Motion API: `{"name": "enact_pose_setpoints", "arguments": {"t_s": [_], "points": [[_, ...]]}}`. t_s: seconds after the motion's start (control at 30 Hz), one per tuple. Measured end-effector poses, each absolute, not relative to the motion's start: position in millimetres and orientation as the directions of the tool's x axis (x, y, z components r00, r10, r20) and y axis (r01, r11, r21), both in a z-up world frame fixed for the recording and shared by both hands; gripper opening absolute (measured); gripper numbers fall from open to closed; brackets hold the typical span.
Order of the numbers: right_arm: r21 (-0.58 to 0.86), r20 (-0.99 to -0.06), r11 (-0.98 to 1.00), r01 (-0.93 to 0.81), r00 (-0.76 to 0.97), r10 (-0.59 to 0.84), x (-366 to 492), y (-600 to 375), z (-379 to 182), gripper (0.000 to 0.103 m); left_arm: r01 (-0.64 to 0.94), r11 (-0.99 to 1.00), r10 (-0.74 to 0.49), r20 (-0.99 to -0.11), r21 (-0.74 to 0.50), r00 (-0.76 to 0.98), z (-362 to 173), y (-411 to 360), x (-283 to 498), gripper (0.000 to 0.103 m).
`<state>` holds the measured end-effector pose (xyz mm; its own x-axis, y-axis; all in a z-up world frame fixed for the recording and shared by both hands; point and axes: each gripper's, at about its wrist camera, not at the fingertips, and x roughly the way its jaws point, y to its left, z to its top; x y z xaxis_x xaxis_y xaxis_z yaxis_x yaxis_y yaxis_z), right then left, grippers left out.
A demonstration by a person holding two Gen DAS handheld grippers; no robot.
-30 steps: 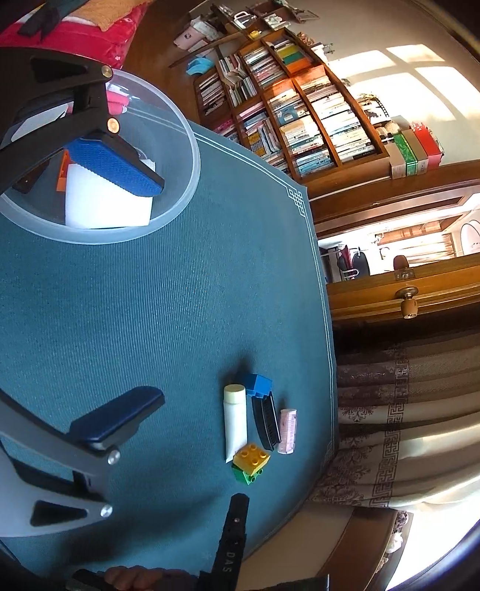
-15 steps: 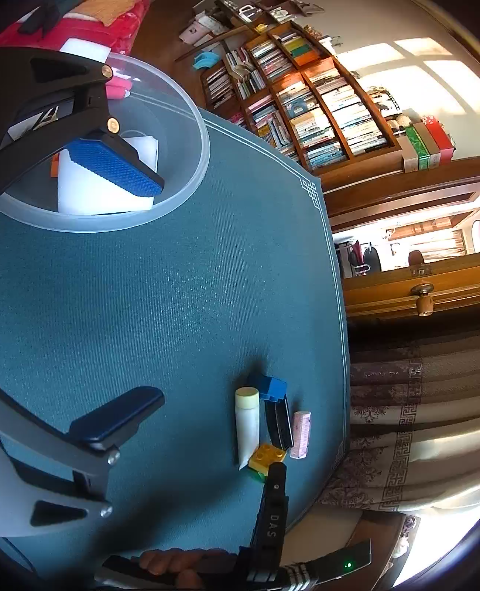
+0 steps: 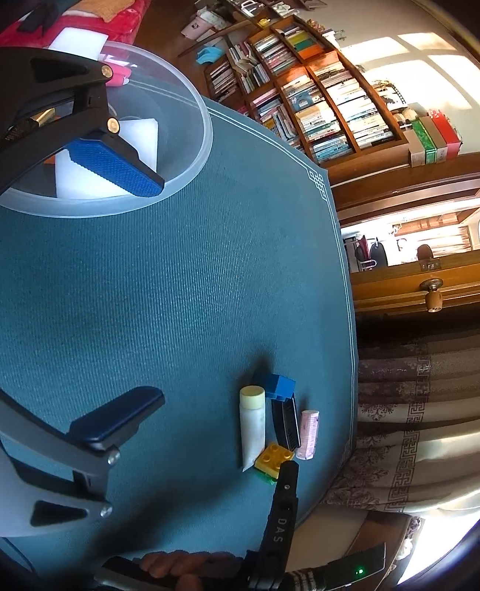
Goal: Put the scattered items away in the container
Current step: 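Grasp the yellow brick with the right gripper and lift it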
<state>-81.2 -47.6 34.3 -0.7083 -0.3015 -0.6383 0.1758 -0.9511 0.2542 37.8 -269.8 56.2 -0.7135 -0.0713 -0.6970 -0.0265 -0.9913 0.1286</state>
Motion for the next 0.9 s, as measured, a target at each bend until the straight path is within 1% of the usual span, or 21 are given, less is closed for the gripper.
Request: {"name": "enact_pose_setpoints", "arguments": {"t_s": [0.07, 0.1, 0.13, 0.17, 0.3, 0.5, 0.67, 0.9], "points": [[0.236, -0.639, -0.954, 0.183, -0.711, -0.295, -82, -51, 33, 0.042, -0.028, -0.992, -0.068, -0.697, 0.124, -0.714, 57, -270, 37, 0.103], [0.227, -0.64, -0.955, 0.189, -0.71, -0.292, -82, -53, 33, 0.037, -0.028, -0.993, -0.062, -0.699, 0.116, -0.713, 58, -271, 36, 0.103], [0.223, -0.64, -0.954, 0.199, -0.709, -0.297, -82, -55, 34, 0.029, -0.027, -0.994, -0.055, -0.7, 0.105, -0.712, 58, -272, 36, 0.103], [0.224, -0.644, -0.951, 0.212, -0.701, -0.308, -83, -57, 33, 0.026, -0.025, -0.995, -0.049, -0.702, 0.094, -0.71, 58, -273, 35, 0.103], [0.203, -0.639, -0.952, 0.23, -0.705, -0.307, -78, -60, 34, 0.026, -0.017, -0.999, -0.023, -0.704, 0.05, -0.71, 61, -278, 29, 0.103], [0.234, -0.618, -0.942, 0.241, -0.71, -0.336, -57, -48, 41, 0.026, -0.021, -0.999, 0.032, -0.686, -0.024, -0.727, 72, -277, 14, 0.103], [0.259, -0.618, -0.935, 0.243, -0.703, -0.353, -32, -35, 40, 0.026, -0.041, -0.999, 0.053, -0.669, -0.033, -0.742, 79, -265, -6, 0.103], [0.307, -0.626, -0.923, 0.234, -0.68, -0.381, -7, -24, 25, 0.026, -0.122, -0.992, 0.121, -0.654, -0.044, -0.746, 79, -239, -41, 0.103]]}}
